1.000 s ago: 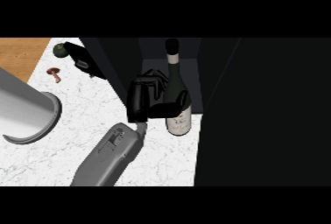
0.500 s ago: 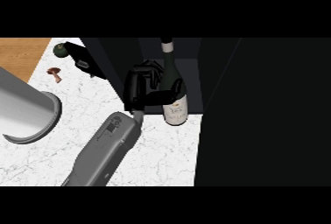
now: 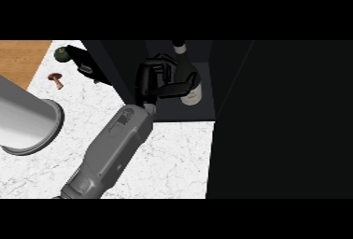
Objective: Pick up the wine, place it into the cabinet and close the cabinet
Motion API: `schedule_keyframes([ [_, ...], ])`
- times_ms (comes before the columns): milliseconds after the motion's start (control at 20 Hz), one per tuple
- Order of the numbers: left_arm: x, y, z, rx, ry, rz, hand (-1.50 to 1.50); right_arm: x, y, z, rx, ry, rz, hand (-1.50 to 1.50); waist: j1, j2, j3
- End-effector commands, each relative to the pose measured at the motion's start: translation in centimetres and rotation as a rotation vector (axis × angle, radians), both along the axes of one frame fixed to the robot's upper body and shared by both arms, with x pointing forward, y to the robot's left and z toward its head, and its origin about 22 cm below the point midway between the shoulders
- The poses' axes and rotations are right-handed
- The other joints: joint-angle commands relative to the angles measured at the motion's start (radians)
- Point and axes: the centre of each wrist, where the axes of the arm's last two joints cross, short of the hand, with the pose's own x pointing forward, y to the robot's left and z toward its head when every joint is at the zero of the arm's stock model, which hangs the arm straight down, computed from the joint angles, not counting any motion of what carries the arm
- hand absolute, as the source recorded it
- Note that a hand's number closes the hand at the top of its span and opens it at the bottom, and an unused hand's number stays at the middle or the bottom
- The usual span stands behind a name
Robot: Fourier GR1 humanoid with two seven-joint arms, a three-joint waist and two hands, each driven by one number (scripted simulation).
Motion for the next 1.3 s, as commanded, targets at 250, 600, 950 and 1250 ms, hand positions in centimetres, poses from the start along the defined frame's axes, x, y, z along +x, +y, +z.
schedule_keyframes([
  [250,2.3,0.5,-0.4,0.078,-0.074,0.064,1.50,-2.1,-0.9,0.9,0.025,-0.028,0.075,-1.50,-0.017,0.005,0.000],
  [600,3.8,1.0,0.7,0.081,-0.110,0.112,1.50,-1.3,0.2,0.6,0.025,-0.034,0.069,-1.50,-0.012,0.006,0.000],
  [950,4.0,0.8,0.3,0.030,-0.063,0.139,1.50,-1.8,0.4,0.8,0.047,-0.041,0.096,-1.50,-0.035,0.010,0.000],
  [1250,4.1,1.8,-0.3,-0.095,-0.009,0.149,1.50,0.6,0.2,0.3,0.055,-0.044,0.097,-1.50,-0.018,0.014,0.000],
])
